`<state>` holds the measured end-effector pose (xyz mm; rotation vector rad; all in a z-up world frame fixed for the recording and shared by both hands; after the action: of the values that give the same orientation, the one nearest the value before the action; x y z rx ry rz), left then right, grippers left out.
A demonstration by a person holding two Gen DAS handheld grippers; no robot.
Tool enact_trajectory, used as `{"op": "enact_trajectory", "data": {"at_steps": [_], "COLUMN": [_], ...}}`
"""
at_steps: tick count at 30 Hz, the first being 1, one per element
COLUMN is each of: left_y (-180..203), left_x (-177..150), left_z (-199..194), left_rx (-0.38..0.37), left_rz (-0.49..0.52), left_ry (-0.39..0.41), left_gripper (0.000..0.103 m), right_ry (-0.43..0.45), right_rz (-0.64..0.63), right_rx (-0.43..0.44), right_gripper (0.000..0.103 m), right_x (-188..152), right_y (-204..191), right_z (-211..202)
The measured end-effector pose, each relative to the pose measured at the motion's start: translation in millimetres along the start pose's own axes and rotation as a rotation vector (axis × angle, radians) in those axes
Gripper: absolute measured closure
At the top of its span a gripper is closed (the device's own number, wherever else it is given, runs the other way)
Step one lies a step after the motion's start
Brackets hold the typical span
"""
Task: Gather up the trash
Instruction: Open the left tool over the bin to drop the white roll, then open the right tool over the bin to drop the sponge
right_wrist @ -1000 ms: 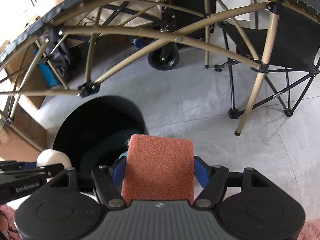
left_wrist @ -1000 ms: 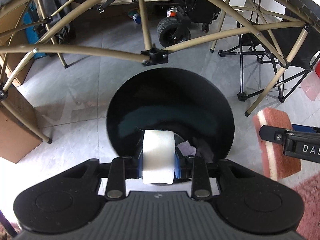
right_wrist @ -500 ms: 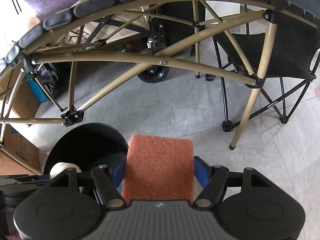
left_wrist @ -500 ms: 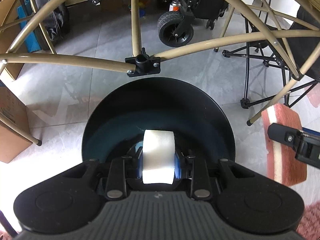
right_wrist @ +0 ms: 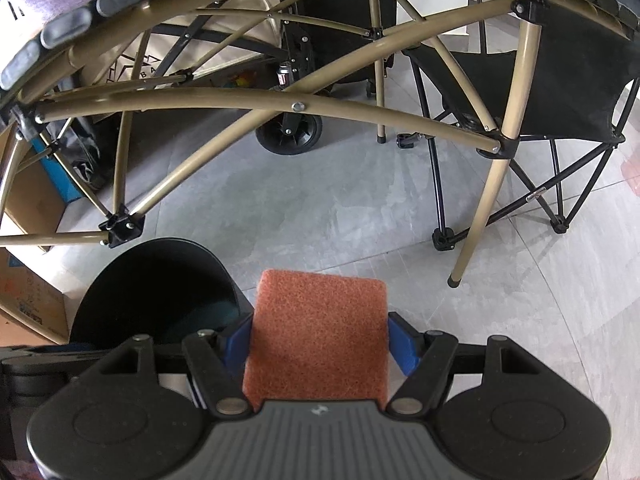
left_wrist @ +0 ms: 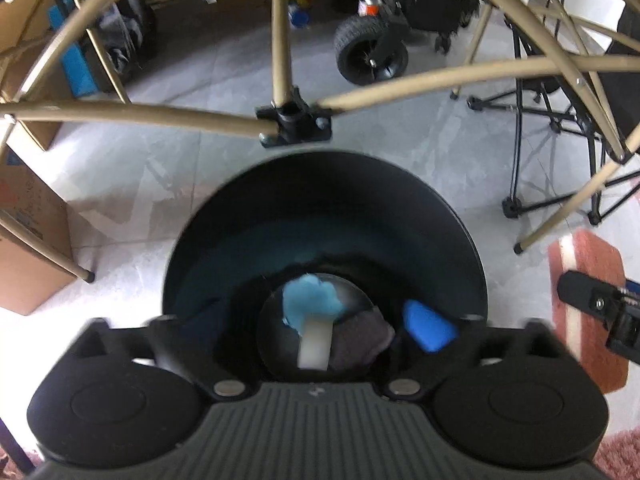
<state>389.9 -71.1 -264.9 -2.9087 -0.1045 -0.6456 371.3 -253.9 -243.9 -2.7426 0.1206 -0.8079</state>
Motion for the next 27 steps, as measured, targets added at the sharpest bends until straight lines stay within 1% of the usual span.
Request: {"op": "enact_trajectory", "data": {"at_steps": [7, 13, 20, 27], "left_y": [2.2, -5.9, -37.9, -77.5], "left_x": [-1.4, -3.4, -6.7, -10.2], "left_z": [-2.3, -5.2, -10.0, -17.9], "left_rx": [-0.002, 0.002, 0.022, 0.045], "left_rz": [0.030, 0.028, -0.015, -0.063], "left_ry": [0.003, 0.009, 0.007, 0.020], "left_gripper": [0.000, 0.000, 0.000, 0.000], "right_ry": [0.008, 0.015, 0.023, 0.020], "right_rz": [0.001, -0.007, -0.041, -0.115], "right_rx": [0.003, 0.014, 0.032, 0.063], "right_gripper": [0.034, 0.034, 0.034, 0.034], "right_x": [-0.6, 0.9, 4.5, 7.1], "right_y": [-0.1, -7.3, -31.0, -75.2], "right_z": [-4.0, -6.0, -4.2, 6.6]}}
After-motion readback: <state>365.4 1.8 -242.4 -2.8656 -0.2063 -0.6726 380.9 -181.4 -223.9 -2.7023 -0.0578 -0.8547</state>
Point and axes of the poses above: each gripper's, at about its wrist camera, not at the fingertips, and z roughly the way its jaws point, y to its right, x to its top, the point moved 9 cm from there along z, roughly the way its jaws point, and after that the axes turned 9 degrees about x, right-handed, at the moved point
